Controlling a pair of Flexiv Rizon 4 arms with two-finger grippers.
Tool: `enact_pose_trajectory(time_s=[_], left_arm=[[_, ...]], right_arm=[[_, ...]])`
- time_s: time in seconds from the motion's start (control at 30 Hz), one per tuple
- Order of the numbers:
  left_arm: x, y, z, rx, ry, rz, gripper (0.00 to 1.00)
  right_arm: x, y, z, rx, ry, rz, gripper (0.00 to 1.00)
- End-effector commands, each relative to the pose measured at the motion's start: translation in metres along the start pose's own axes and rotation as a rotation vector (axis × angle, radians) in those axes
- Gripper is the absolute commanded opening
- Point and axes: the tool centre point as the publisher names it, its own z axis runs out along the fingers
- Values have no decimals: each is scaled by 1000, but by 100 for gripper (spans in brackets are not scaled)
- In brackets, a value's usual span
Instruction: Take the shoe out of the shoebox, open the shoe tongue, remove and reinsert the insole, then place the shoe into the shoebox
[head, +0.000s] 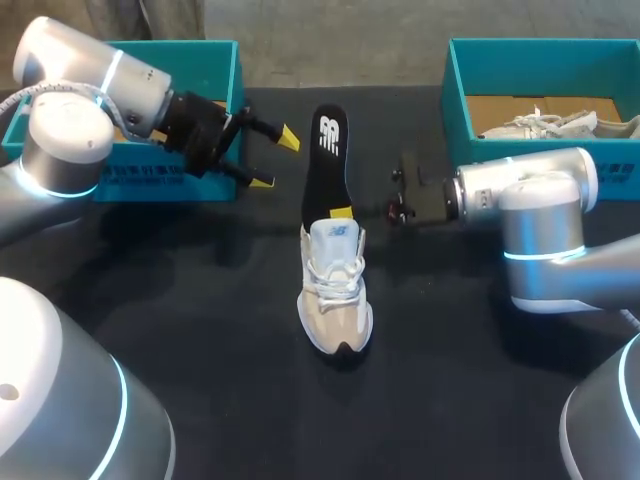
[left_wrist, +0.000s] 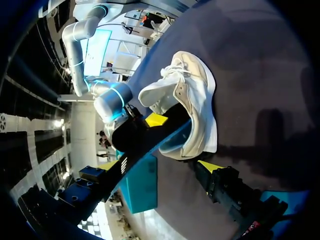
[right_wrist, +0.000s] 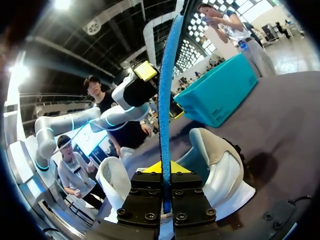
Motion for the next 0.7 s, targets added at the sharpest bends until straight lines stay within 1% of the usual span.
enact_pose_trajectory(time_s=[0.03, 0.07, 0.1, 0.2, 0.3, 0.47, 0.53, 0.57, 0.7], left_arm=[[-1, 0, 0, 2, -2, 4, 100], [-1, 0, 0, 2, -2, 5, 100], [-1, 0, 0, 1, -3, 6, 100], [-2, 0, -1, 0, -4, 7, 100], [-2, 0, -1, 1, -5, 8, 100], [-2, -2, -2, -5, -8, 2, 100], [-2, -2, -2, -5, -8, 2, 100], [-2, -2, -1, -1, -7, 3, 100], [-4, -2, -1, -3, -8, 3, 100]], right_arm=[[4, 6, -2, 7, -12, -9, 20], [4, 7, -2, 9, -13, -11, 25], [4, 8, -2, 9, -13, -14, 27], [4, 10, -3, 12, -15, -19, 29], [3, 13, -4, 16, -17, -25, 27], [-1, 23, -3, 41, -1, -40, 27], [-1, 24, -3, 44, 0, -40, 28], [-3, 28, -2, 79, 0, -41, 29], [-6, 31, 1, 106, 11, -33, 26]])
